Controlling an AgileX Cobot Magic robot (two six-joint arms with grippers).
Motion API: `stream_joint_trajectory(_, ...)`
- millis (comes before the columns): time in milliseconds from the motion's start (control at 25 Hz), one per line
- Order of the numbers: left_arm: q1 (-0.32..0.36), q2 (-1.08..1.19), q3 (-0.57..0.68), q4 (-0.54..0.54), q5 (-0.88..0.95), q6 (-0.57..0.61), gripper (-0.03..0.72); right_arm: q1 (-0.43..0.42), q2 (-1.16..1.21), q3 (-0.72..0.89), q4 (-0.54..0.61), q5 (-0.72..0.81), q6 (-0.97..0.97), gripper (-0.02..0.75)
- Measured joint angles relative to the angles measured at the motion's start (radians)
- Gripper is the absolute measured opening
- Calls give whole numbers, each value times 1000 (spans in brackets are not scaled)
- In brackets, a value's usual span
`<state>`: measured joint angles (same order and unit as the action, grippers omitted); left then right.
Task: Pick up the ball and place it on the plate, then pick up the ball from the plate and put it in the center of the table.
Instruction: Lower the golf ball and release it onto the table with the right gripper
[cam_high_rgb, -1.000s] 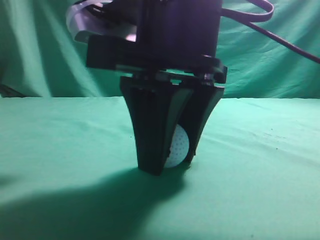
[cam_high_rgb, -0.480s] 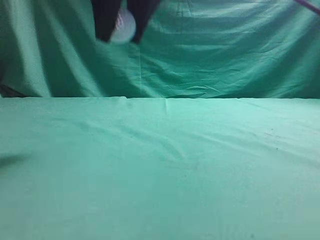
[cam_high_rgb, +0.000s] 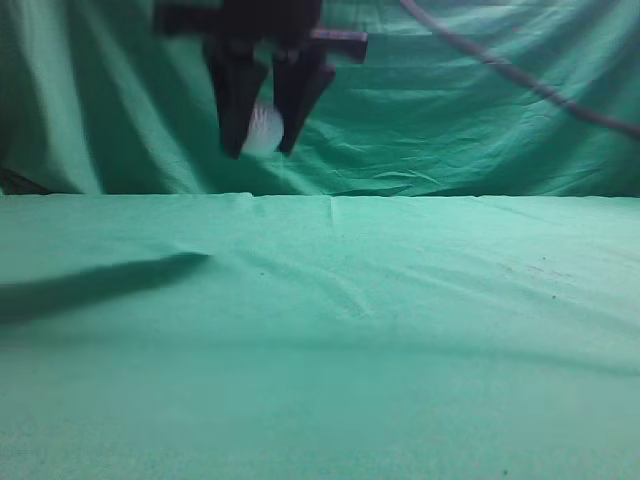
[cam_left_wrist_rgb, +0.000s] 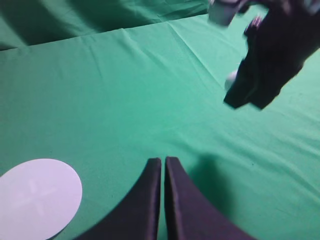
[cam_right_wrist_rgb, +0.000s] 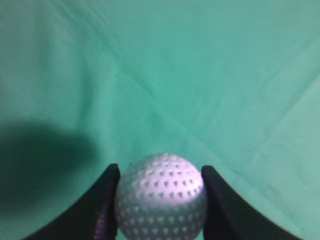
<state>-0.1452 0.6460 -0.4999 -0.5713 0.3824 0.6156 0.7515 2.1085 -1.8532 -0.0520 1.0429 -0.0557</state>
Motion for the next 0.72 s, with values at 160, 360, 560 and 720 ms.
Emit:
stream_joint_trajectory(160,-1,0,0,-6,0,0,0,0,85,-9,-3,-46,0,324)
stream_joint_trajectory(360,-1,0,0,-6,0,0,0,0,142,-24,-10,-55,25,324)
stream_joint_trajectory(560,-1,0,0,-6,0,0,0,0,156,-26,7,-87,28,324)
stream_joint_trajectory(720,-1,0,2,-6,0,0,0,0,156,-29,25,-120,28,324)
